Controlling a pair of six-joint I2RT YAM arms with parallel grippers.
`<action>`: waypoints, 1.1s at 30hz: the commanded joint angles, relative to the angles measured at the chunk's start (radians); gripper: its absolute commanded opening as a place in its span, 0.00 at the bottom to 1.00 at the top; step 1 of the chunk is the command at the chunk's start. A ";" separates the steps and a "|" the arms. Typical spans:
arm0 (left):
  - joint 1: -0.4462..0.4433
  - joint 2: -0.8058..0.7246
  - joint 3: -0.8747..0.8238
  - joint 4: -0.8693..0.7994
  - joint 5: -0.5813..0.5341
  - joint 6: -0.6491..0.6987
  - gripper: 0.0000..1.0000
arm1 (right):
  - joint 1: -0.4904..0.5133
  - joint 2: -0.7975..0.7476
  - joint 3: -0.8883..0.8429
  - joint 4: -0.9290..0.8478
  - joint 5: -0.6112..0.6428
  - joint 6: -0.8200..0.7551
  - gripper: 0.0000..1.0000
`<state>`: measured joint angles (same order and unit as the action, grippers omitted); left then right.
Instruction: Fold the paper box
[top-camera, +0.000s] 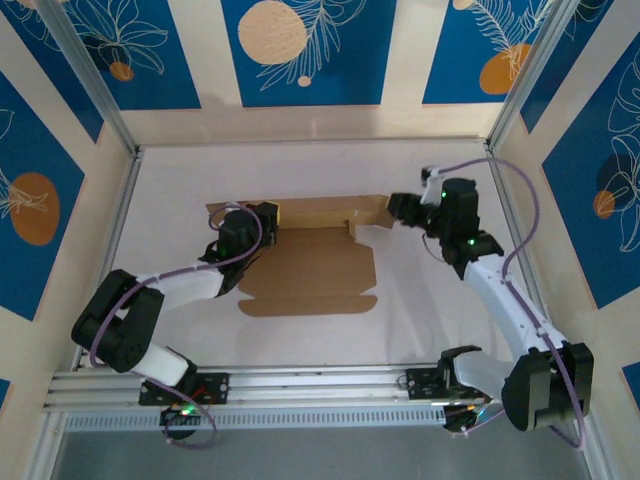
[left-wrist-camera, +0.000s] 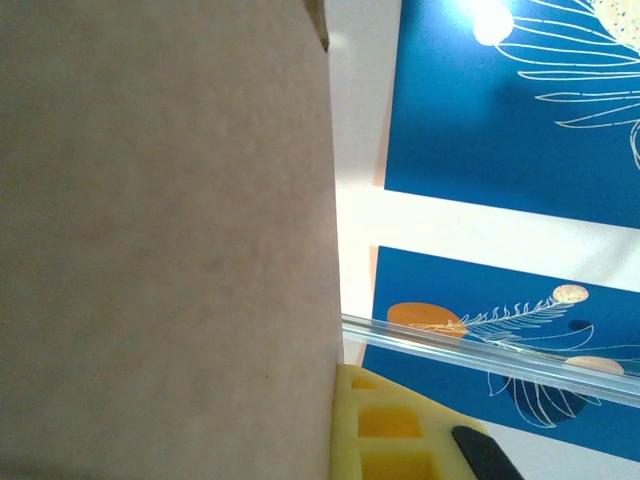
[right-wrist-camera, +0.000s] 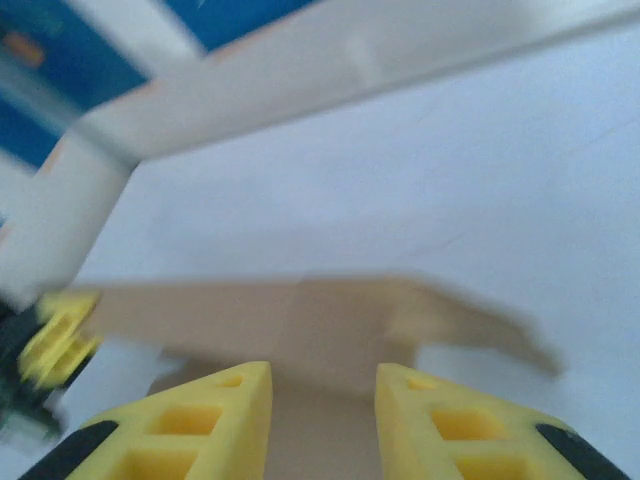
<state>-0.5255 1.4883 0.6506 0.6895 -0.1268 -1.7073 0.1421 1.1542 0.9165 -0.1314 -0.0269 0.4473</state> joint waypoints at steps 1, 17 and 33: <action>0.006 -0.005 0.006 -0.104 0.044 0.011 0.00 | -0.072 0.170 0.119 -0.152 0.166 -0.043 0.34; 0.006 -0.007 0.032 -0.136 0.046 0.015 0.00 | -0.004 0.450 0.149 -0.116 -0.219 -0.378 0.28; 0.005 -0.011 0.046 -0.149 0.071 0.008 0.00 | 0.151 0.362 0.015 -0.053 -0.201 -0.458 0.46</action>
<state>-0.5190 1.4799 0.6819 0.6228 -0.0853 -1.7069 0.2680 1.5238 0.9592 -0.2184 -0.1940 0.0460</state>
